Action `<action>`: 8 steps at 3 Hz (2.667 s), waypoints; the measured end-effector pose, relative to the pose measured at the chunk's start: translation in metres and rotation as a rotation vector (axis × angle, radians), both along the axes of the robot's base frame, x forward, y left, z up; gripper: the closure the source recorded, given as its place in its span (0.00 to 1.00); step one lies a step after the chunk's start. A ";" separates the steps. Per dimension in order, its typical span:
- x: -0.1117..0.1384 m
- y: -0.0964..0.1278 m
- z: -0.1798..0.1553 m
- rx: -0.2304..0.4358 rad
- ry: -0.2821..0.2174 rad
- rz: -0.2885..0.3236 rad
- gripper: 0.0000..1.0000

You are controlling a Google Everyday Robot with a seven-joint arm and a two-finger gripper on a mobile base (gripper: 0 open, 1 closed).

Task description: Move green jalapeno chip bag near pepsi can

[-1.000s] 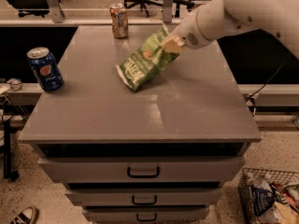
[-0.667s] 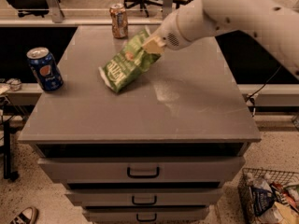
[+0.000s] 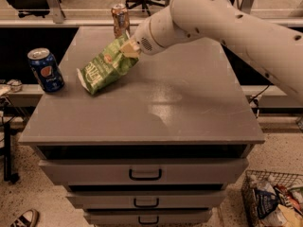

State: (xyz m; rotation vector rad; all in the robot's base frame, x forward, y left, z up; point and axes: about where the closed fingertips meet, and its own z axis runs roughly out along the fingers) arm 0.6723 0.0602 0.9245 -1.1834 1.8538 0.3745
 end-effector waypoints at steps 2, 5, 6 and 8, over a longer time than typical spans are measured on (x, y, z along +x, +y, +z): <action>0.000 0.028 -0.009 0.018 0.038 -0.033 0.85; -0.007 0.038 -0.014 0.020 0.084 -0.022 0.14; -0.004 0.029 -0.013 0.018 0.080 -0.036 0.00; -0.004 -0.018 -0.006 -0.023 0.020 -0.049 0.00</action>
Offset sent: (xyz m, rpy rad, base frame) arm -0.0018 0.0381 -0.0135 0.0190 0.0689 -0.0458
